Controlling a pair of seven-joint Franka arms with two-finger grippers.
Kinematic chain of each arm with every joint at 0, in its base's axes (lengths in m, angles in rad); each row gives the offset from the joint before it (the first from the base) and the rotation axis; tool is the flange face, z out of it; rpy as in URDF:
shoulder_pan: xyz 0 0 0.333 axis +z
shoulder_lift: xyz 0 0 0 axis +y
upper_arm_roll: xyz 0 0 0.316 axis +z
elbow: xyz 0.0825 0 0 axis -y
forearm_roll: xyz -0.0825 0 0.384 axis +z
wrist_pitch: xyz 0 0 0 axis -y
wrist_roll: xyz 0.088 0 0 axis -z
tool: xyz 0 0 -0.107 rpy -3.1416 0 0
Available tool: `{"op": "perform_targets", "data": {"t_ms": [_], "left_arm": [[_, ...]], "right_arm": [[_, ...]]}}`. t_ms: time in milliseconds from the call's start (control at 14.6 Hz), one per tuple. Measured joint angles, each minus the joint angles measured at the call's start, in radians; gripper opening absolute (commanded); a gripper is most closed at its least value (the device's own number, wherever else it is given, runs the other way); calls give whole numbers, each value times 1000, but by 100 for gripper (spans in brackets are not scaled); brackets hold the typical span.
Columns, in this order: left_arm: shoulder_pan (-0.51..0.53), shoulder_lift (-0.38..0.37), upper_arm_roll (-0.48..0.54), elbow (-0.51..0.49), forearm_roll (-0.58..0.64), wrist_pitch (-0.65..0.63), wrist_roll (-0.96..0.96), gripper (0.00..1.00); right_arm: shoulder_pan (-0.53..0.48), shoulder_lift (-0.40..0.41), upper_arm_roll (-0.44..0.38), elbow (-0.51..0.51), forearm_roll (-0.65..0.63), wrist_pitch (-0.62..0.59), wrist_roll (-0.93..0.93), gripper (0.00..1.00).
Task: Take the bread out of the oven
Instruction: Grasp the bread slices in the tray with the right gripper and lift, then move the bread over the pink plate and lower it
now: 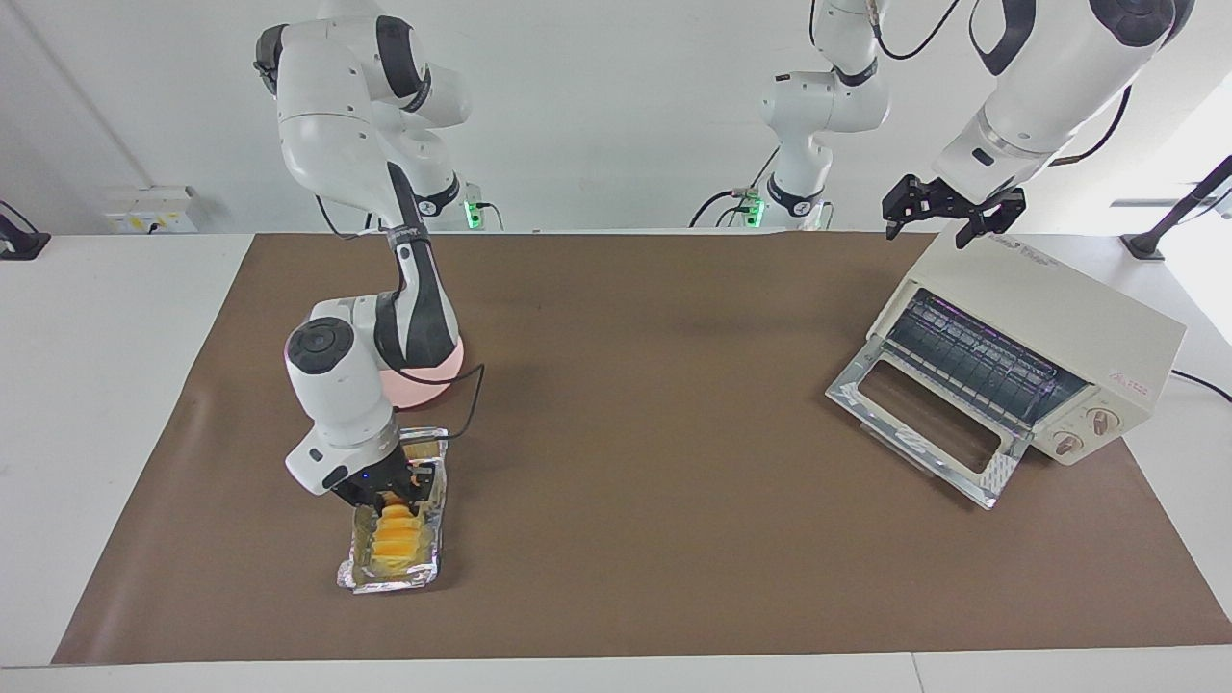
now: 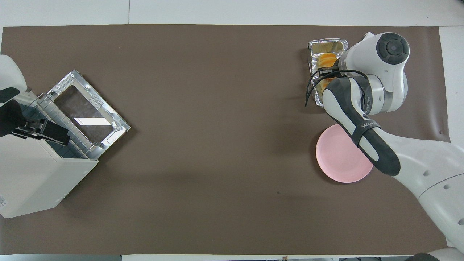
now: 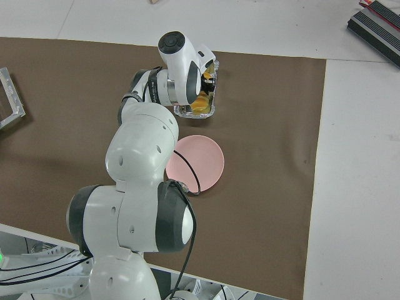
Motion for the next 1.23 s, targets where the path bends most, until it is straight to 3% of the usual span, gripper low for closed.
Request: {"op": "perform_targets", "data": {"t_ms": [411, 685, 823, 960, 1234], "left_arm": [[0, 0, 0, 0, 0, 0, 0, 100], [0, 0, 0, 0, 0, 0, 0, 100], [0, 0, 0, 0, 0, 0, 0, 100], [0, 0, 0, 0, 0, 0, 0, 100], [0, 0, 0, 0, 0, 0, 0, 100]], "right_arm": [[5, -46, 1, 53, -22, -143, 0, 0], [9, -182, 7, 37, -22, -311, 2, 0], [10, -291, 13, -64, -12, -339, 7, 0], [11, -420, 18, -234, 18, -317, 12, 0], [11, -641, 18, -652, 37, -55, 16, 0]]}}
